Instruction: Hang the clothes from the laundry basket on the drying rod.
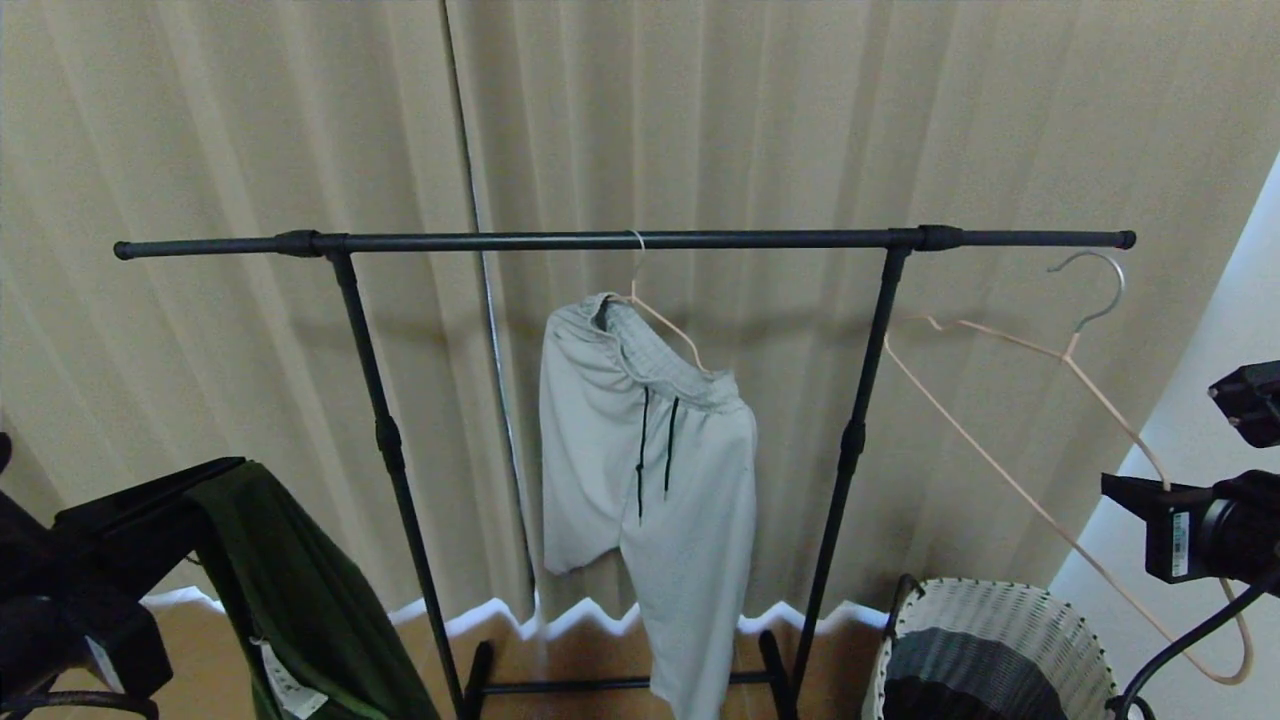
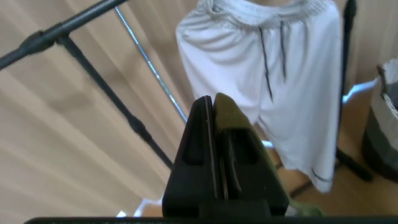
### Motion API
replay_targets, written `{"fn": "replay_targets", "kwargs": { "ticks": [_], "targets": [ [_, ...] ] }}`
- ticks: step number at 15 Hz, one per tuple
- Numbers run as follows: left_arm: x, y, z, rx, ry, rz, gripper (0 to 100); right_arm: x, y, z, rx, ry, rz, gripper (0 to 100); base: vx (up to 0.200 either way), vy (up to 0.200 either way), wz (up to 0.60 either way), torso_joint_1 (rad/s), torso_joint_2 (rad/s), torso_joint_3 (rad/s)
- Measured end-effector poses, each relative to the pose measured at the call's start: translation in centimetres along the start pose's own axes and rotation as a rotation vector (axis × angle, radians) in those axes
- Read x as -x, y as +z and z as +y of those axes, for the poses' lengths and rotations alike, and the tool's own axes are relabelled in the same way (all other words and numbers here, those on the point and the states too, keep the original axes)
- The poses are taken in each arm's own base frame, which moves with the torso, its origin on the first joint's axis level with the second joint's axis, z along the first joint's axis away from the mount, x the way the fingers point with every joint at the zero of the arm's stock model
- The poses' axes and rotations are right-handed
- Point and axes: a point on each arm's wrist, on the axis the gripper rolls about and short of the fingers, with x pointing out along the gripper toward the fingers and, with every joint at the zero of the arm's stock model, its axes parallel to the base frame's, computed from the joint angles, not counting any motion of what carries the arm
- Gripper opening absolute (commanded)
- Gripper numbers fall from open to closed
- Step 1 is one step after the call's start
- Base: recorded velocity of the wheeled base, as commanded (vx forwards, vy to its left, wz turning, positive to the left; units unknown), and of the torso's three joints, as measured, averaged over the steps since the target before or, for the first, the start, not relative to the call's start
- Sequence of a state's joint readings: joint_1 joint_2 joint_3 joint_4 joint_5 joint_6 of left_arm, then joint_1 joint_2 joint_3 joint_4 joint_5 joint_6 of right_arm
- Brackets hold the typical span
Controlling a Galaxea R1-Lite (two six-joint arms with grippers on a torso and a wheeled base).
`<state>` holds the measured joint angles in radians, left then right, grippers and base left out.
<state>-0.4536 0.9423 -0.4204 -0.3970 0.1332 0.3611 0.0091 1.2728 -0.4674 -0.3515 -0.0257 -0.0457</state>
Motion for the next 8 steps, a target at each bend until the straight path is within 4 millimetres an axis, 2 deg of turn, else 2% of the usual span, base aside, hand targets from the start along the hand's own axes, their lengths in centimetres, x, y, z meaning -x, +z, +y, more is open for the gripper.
{"fn": "replay_targets", "kwargs": {
  "ticks": [4, 8],
  "targets": [
    [-0.2, -0.2, -0.1, 0.0, -0.004, 0.014, 0, 0.5, 0.1, 0.1, 0.002, 0.011, -0.02, 0, 0.0, 0.0, 0.0, 0.0, 0.0, 0.0],
    [-1.3, -0.2, -0.2, -0.005, -0.01, 0.053, 0, 1.2, 0.3, 2.1, 0.011, 0.119, -0.048, 0, 0.0, 0.0, 0.0, 0.0, 0.0, 0.0]
  ]
}}
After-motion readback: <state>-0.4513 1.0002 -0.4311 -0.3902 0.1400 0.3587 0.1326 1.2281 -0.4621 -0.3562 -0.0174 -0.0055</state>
